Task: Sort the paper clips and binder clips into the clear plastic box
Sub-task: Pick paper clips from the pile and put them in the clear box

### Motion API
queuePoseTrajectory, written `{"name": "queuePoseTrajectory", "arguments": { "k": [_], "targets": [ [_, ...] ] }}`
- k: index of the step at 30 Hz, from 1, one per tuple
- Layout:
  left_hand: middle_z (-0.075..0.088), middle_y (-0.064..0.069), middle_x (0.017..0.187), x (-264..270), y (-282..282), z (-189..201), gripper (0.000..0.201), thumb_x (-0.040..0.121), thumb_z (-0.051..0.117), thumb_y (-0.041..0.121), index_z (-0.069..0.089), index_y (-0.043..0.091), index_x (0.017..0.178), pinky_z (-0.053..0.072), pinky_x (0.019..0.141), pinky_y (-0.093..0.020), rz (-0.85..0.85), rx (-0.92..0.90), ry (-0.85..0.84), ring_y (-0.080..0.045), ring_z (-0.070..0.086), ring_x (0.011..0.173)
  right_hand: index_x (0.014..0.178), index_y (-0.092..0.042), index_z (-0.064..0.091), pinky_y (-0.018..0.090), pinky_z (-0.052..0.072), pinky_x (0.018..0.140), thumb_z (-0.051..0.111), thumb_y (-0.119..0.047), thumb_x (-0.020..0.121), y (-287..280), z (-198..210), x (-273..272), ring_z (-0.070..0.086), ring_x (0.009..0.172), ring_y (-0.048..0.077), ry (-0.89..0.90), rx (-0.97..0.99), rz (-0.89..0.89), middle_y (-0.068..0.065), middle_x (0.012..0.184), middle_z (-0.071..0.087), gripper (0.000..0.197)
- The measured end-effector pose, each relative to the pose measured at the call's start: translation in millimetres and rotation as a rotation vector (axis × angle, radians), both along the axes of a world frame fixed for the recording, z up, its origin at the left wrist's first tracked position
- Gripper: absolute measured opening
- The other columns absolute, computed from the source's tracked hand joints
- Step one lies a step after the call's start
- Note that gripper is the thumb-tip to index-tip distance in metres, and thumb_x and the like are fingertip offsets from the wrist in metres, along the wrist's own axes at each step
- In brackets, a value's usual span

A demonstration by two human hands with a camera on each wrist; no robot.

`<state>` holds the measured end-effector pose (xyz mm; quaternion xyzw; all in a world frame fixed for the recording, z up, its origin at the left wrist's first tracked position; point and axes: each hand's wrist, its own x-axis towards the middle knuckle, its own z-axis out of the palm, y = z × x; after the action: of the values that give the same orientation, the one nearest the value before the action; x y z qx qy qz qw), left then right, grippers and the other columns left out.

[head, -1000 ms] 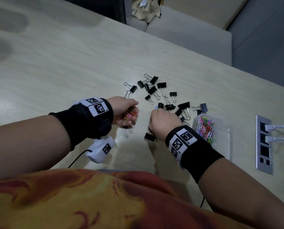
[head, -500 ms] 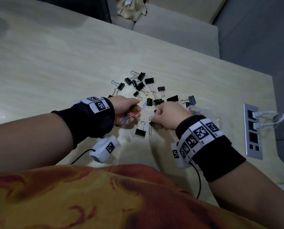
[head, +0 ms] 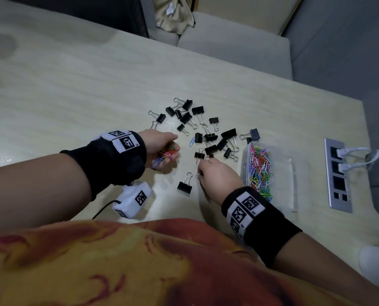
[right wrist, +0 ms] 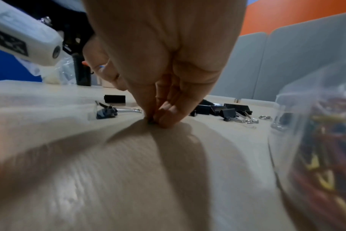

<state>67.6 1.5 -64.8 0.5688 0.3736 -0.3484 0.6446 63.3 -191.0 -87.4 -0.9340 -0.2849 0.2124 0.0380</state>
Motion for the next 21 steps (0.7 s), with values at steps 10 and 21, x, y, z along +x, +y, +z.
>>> {"name": "queuePoseTrajectory", "arguments": {
  "k": [10, 21],
  "targets": [
    [0.054, -0.002, 0.062, -5.0, -10.2, 7.3, 0.038, 0.097, 0.042, 0.04, 0.054, 0.015, 0.072, 0.038, 0.04, -0.012, -0.003, 0.03, -0.022, -0.011, 0.042, 0.051, 0.115, -0.006, 0.051, 0.032, 0.036, 0.07, 0.036, 0.006, 0.087, -5.9, 11.0, -15.0, 0.055, 0.095, 0.032, 0.002, -0.026, -0.123, 0.014, 0.114, 0.045, 0.033],
    [0.051, -0.003, 0.065, 1.5, -56.5, 23.8, 0.038, 0.097, 0.043, 0.04, 0.052, 0.014, 0.072, 0.038, 0.037, -0.011, -0.102, 0.025, -0.06, -0.009, 0.041, 0.052, 0.113, -0.004, 0.047, 0.038, 0.042, 0.077, 0.042, -0.004, 0.09, -34.1, 7.8, -30.5, 0.053, 0.103, 0.035, 0.062, -0.088, -0.161, 0.016, 0.114, 0.05, 0.024]
  ]
}}
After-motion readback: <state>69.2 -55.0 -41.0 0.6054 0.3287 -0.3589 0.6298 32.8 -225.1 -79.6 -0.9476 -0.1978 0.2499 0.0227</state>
